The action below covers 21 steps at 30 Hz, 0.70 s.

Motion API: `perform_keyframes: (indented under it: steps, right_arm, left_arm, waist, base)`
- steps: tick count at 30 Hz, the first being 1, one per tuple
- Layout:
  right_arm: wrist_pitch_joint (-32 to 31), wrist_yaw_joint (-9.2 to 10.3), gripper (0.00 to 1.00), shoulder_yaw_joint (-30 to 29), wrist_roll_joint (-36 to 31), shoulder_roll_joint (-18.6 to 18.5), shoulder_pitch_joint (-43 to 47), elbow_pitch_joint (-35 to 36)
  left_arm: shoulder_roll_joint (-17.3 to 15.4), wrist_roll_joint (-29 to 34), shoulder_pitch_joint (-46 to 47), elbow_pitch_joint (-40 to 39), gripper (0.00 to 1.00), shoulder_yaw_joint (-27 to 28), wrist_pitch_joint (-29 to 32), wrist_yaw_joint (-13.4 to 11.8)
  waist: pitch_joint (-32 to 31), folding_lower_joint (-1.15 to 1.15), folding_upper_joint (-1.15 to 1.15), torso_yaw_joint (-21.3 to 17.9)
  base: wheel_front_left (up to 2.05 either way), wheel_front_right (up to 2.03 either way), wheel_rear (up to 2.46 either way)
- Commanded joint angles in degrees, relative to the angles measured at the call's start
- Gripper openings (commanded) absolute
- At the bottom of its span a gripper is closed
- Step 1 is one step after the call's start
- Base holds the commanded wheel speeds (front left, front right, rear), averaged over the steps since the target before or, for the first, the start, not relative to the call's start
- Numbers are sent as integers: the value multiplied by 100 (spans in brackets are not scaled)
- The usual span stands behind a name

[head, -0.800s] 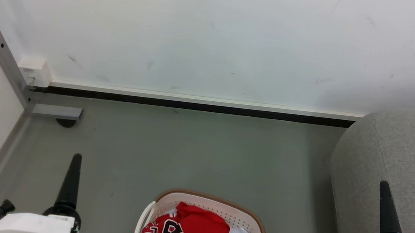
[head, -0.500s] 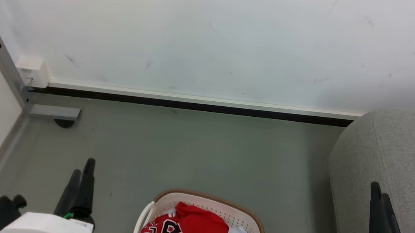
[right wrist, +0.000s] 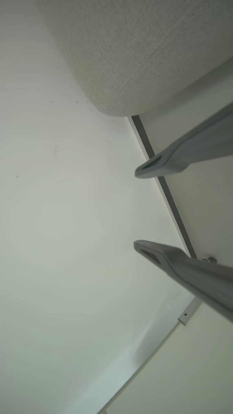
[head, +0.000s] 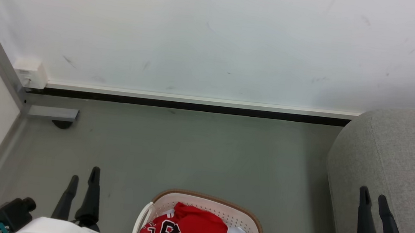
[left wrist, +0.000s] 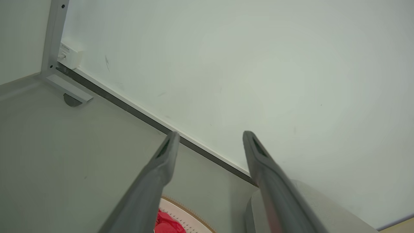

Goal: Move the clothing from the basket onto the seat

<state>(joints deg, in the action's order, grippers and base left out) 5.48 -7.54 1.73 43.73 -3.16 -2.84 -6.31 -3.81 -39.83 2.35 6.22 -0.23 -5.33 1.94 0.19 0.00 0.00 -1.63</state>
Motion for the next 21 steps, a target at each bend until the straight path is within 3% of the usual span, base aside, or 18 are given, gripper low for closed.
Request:
perform_keyframes:
  steps: [1, 21]
  right_arm:
    - [50, 4, 100, 24, -169, -4, -4, 59]
    - [372, 6, 100, 223, -1405, 25, 29, 311]
  left_arm:
    - [-71, 174, 39, -72, 100, -3, -69, -26]
    - [-184, 1438, 0, -283, 100, -211, -389, -276]
  waist:
    - [0, 0, 0, -2]
    - [-16, 0, 0, -62]
  base:
    - [0, 0, 0]
    - [0, 0, 0]
